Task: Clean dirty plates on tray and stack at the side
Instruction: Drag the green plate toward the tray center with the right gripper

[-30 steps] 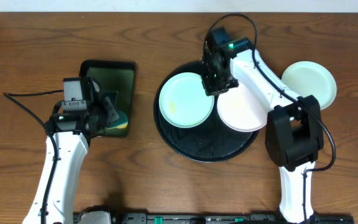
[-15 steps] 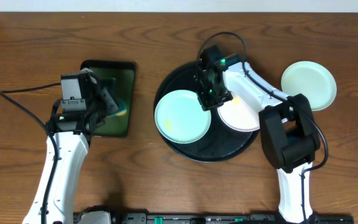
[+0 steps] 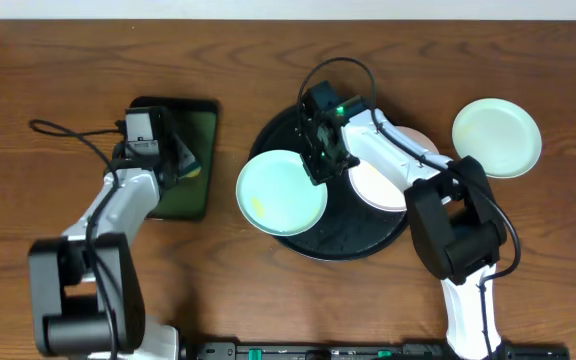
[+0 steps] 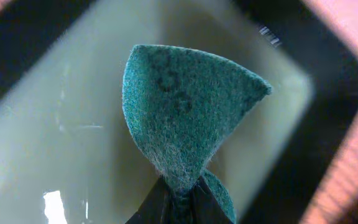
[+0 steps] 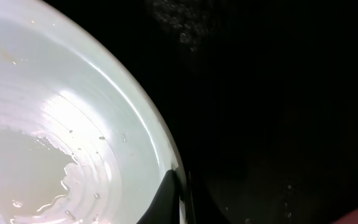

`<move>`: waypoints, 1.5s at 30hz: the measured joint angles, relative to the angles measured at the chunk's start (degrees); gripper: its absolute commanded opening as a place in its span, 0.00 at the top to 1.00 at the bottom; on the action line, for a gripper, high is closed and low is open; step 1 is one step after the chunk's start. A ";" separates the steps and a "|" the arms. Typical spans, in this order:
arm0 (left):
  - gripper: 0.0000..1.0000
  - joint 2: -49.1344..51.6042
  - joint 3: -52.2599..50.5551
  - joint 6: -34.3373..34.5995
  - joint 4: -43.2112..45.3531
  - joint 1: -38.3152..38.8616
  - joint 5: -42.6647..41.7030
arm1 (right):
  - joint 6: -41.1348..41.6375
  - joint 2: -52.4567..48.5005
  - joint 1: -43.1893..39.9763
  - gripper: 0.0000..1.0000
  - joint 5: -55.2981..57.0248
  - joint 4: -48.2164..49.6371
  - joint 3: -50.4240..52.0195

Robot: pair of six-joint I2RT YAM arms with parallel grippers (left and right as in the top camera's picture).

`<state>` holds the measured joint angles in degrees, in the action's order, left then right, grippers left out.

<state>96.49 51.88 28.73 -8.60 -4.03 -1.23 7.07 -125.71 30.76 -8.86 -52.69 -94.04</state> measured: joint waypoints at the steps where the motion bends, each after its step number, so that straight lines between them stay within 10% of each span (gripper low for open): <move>1: 0.92 0.66 -0.02 0.00 0.02 0.00 0.00 | 0.20 0.02 0.11 0.99 0.61 -0.07 0.00; 45: 0.92 0.37 0.00 -0.50 1.42 -0.20 1.64 | -2.14 2.25 -3.67 0.99 6.78 -1.38 0.09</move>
<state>96.86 51.88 28.23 -7.18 -4.23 0.40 4.93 -123.46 27.09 -2.09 -54.06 -93.95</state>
